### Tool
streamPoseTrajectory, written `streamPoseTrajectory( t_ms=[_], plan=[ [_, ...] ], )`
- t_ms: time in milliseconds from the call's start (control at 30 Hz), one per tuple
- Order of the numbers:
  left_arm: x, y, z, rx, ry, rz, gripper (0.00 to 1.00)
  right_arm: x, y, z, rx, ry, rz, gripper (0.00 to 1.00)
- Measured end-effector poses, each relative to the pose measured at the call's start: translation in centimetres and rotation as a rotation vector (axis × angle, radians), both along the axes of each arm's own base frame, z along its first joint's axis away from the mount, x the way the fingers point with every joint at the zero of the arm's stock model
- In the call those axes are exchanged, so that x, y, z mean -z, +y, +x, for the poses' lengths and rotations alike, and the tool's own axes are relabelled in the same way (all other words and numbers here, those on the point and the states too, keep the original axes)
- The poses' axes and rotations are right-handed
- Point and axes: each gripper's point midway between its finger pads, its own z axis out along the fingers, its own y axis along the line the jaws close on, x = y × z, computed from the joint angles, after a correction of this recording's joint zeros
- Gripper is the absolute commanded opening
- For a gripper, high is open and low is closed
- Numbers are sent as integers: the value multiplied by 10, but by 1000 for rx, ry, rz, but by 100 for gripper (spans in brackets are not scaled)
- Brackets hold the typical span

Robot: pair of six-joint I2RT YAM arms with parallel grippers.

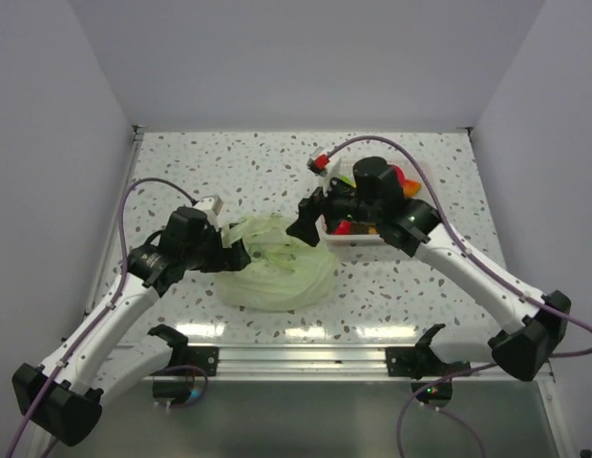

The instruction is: Untie the knot of the plastic bag and take out the fruit

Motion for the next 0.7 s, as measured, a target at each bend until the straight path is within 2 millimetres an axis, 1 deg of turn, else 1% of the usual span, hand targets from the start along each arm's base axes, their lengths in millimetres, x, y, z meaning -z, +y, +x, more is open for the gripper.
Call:
streamPoseTrajectory(
  t_ms=[67, 133, 233, 400, 500, 567, 633, 700],
  plan=[
    [1, -4, 1, 20, 4, -8, 100, 14, 21, 9, -25, -23, -54, 99],
    [0, -7, 1, 33, 3, -18, 100, 25, 42, 14, -52, -50, -94, 99],
    [-2, -11, 2, 54, -6, -32, 100, 36, 66, 19, -80, -97, -137, 99],
    [-4, -15, 1, 74, -5, -45, 100, 46, 107, 27, -118, -155, -177, 99],
    [-3, -14, 1, 71, -2, -44, 100, 51, 114, 33, -104, -164, -186, 99],
    [-2, -14, 2, 71, 1, -43, 100, 48, 115, 39, -80, -174, -178, 99],
    [-1, -14, 2, 73, 5, -39, 100, 39, 116, 44, -55, -189, -168, 99],
    [0, -14, 2, 79, 6, -36, 100, 25, 119, 48, -39, -206, -139, 99]
  ],
)
